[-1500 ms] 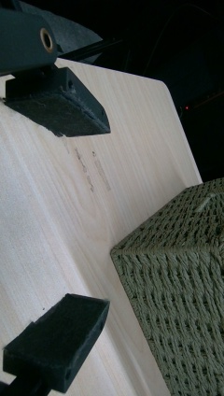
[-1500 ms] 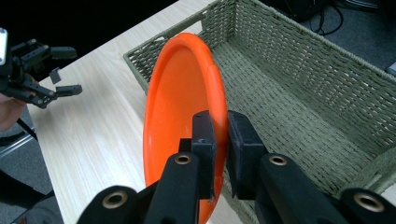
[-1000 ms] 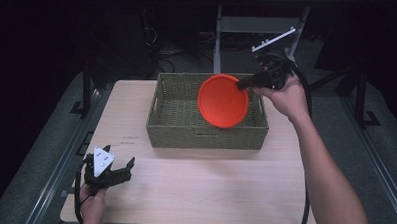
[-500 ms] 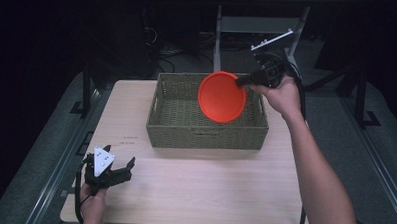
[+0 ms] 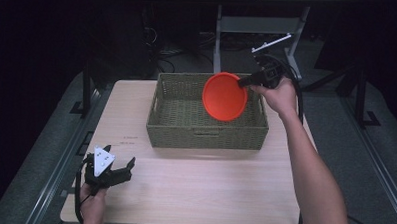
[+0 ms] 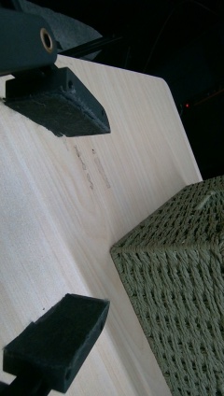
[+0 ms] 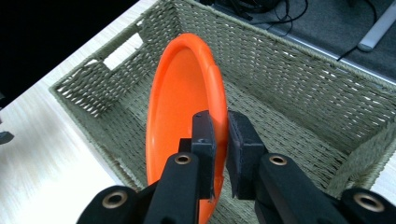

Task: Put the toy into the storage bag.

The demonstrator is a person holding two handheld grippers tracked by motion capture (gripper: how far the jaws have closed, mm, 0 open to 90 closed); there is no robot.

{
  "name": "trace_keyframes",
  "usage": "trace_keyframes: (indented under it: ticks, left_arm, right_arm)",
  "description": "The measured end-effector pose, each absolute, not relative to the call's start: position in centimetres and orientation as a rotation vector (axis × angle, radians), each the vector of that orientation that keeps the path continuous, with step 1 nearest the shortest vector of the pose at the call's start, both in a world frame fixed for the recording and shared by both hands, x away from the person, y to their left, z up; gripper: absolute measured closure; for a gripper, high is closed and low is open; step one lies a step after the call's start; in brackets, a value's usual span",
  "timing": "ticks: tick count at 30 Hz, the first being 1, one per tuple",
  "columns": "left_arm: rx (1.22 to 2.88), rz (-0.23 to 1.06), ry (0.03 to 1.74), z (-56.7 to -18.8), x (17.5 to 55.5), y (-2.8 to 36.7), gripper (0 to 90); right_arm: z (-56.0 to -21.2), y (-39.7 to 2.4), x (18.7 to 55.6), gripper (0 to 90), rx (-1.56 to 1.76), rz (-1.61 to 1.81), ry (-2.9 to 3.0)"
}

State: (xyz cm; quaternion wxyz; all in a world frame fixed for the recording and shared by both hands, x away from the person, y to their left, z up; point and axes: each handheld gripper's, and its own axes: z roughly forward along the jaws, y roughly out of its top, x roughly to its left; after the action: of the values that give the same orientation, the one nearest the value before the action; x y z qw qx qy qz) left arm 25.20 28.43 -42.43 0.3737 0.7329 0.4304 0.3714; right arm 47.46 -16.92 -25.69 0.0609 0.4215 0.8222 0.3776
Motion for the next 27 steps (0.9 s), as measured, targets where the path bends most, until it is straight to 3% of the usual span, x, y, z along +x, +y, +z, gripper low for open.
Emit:
trace_keyframes:
  ticks: [27]
  left_arm:
    - [1.873,0.954,1.099,-42.4,25.2,28.5,12.8]
  right_arm:
    - [-29.2,-15.9,49.3,82.1,1.325,1.106,2.494]
